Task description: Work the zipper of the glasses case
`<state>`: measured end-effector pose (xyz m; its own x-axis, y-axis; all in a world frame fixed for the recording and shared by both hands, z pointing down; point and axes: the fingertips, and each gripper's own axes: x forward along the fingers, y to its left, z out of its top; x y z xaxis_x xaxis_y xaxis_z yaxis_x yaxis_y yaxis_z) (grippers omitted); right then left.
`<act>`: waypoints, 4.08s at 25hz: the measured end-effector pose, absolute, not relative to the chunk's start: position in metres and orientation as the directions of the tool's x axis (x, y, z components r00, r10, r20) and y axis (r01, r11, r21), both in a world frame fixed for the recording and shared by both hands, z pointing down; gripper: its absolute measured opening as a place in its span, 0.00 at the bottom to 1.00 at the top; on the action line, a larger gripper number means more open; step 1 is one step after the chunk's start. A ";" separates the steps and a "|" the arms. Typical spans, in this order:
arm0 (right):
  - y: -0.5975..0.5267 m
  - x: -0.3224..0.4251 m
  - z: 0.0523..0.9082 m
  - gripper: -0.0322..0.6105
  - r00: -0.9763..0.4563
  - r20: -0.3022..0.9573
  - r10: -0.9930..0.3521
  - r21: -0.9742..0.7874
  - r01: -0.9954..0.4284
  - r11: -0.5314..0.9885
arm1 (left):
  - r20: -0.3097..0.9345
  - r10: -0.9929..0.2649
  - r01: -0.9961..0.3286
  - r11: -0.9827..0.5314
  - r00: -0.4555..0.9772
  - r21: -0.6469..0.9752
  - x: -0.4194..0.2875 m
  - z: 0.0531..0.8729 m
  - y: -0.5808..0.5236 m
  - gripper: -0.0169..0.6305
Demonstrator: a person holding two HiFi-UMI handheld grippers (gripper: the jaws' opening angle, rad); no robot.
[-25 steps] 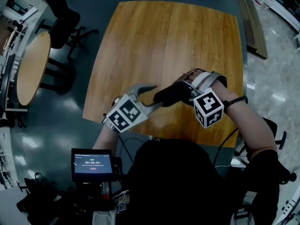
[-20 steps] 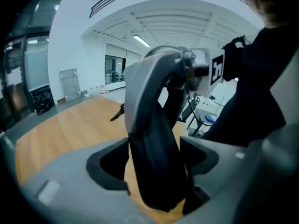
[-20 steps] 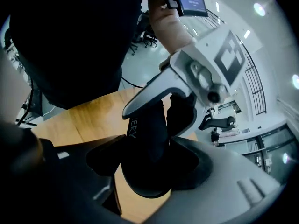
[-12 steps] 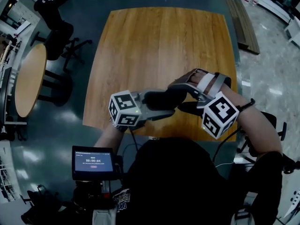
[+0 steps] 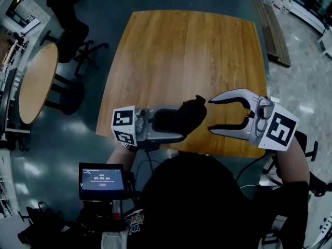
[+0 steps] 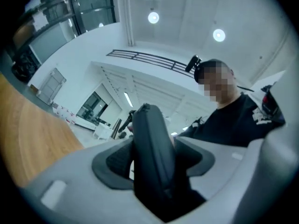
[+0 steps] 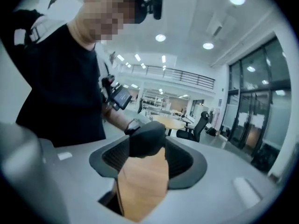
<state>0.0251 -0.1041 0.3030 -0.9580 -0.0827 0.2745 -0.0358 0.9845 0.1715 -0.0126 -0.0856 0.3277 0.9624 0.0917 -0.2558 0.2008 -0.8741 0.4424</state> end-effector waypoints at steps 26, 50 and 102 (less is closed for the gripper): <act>-0.091 0.011 0.353 0.23 -0.849 -0.261 -0.459 -0.803 -0.073 0.591 | -0.036 -0.290 -0.270 -0.924 0.956 0.271 0.021 0.361 -0.067 0.43; -0.067 -0.050 0.384 0.53 -0.773 0.537 -0.337 0.598 0.068 0.798 | 0.531 -0.535 -0.217 -0.809 0.657 -0.547 -0.007 0.447 -0.105 0.42; -0.064 -0.009 0.344 0.39 -0.360 0.588 0.724 -0.403 0.646 0.648 | 0.463 0.651 0.489 -0.758 0.601 0.431 -0.016 0.385 -0.042 0.43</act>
<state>-0.0091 -0.0643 0.3439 -0.3604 0.7243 0.5878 0.6461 0.6483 -0.4028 -0.0165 -0.0423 0.3855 0.6014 0.6509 0.4633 0.4885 -0.7585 0.4314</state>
